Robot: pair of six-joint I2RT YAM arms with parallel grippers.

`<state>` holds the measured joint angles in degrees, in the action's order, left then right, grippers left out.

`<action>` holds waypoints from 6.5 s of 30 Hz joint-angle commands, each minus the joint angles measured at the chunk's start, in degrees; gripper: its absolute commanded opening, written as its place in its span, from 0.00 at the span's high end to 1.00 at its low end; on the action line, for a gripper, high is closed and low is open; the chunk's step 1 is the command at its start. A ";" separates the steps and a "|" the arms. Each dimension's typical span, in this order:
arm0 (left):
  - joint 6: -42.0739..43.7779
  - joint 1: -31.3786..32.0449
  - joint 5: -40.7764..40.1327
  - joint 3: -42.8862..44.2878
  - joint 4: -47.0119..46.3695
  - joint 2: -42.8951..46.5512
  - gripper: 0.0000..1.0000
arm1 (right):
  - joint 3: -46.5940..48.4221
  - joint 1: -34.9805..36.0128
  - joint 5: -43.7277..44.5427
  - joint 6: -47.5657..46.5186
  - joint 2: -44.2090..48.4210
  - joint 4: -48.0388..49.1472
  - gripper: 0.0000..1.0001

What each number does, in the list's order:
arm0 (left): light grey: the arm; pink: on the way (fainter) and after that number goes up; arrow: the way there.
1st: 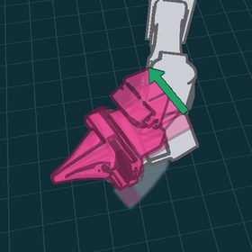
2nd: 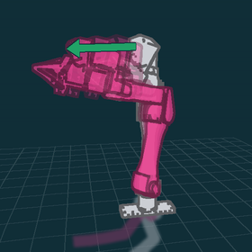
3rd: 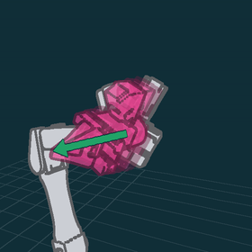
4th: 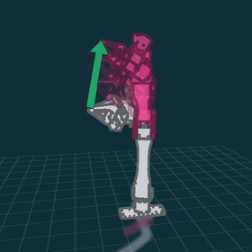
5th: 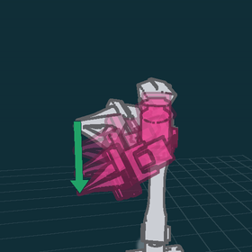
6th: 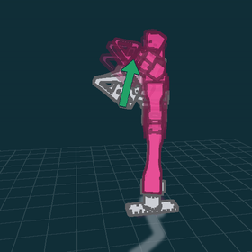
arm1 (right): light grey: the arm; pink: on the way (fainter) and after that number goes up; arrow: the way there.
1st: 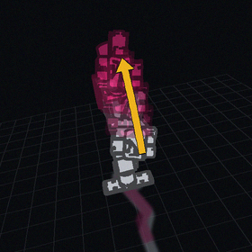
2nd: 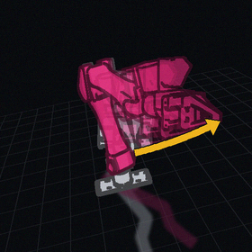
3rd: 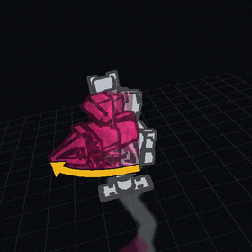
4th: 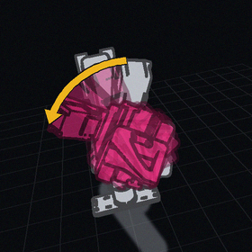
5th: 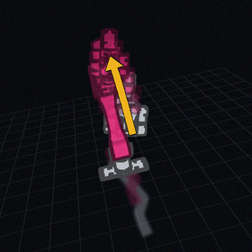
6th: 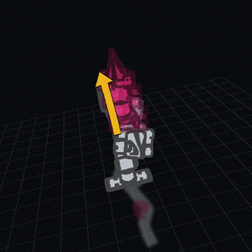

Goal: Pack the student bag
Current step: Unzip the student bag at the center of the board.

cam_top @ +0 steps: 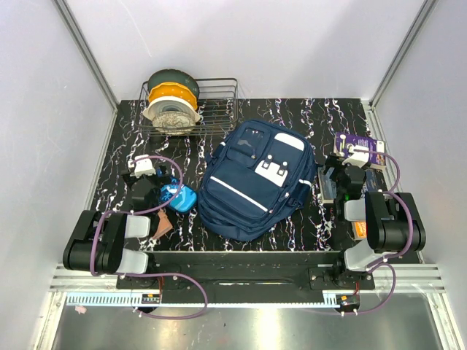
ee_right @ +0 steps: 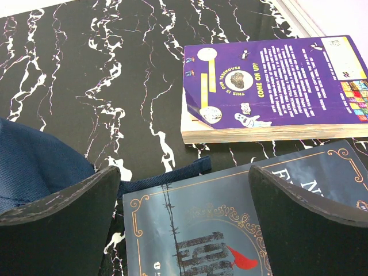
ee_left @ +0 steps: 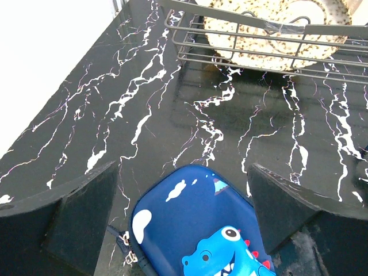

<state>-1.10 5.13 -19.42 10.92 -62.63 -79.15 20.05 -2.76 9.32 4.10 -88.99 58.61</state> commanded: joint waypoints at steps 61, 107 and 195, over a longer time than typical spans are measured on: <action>-32.03 29.33 27.59 28.97 58.15 -8.73 0.09 | 36.19 6.01 -39.98 18.84 -1.09 -69.68 0.13; -23.68 50.77 19.05 45.33 51.82 -5.11 0.04 | 30.22 8.74 -5.81 48.20 23.25 -57.37 1.00; -20.44 54.29 7.98 41.04 38.27 -13.58 1.00 | 45.68 4.70 -19.25 25.70 16.49 -75.40 1.00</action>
<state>-27.14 59.99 -10.39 55.61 -28.12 -99.94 59.07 3.99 -7.64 39.68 -71.55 -19.03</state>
